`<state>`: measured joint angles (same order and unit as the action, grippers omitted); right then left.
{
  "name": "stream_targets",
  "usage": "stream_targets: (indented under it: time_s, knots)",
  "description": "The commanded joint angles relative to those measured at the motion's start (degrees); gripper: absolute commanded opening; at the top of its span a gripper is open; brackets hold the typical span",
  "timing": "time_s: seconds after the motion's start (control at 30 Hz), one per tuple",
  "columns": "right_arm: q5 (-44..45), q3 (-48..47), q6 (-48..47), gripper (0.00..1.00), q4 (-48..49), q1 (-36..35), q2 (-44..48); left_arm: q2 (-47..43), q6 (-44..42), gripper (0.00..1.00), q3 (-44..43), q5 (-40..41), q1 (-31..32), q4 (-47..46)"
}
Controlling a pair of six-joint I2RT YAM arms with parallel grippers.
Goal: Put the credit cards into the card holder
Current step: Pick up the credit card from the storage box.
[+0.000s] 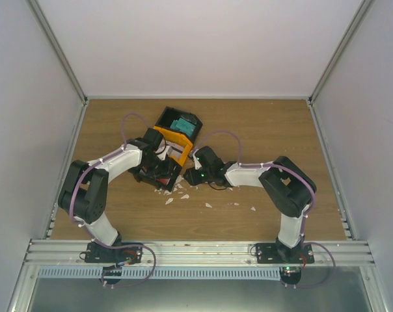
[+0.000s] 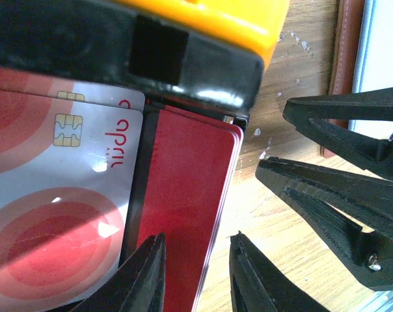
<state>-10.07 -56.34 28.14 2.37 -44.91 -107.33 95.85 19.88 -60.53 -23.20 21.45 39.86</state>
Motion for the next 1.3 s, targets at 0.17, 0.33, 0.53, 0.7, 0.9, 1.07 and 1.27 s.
stream_targets:
  time_s: [0.17,0.33,0.53,0.7,0.9,1.07,1.27]
  knots:
    - [1.3,0.0,0.7,0.41,1.0,0.6,1.6,-1.6,-1.1,0.3,0.3,-3.8,0.4,0.7]
    - [1.4,0.0,0.9,0.41,0.7,0.7,1.5,-2.6,-1.0,0.29,0.4,-3.8,0.6,1.2]
    - [1.2,-0.4,0.5,0.41,0.5,0.6,1.1,-2.7,-1.2,0.22,0.8,-1.6,0.5,1.5]
    - [1.2,-0.4,0.4,0.41,0.0,0.7,0.6,-3.4,-1.2,0.22,0.3,-1.3,0.6,1.7]
    - [1.3,-0.4,0.5,0.41,-0.2,0.7,0.6,-4.0,-1.0,0.18,0.2,-1.1,0.6,2.4]
    - [1.4,-0.4,0.5,0.41,-0.4,0.7,0.6,-4.7,-0.8,0.14,0.2,-0.9,0.6,2.7]
    - [1.5,-0.5,0.7,0.42,-0.5,0.7,0.9,-6.0,-0.8,0.11,-0.3,-0.5,0.5,3.6]
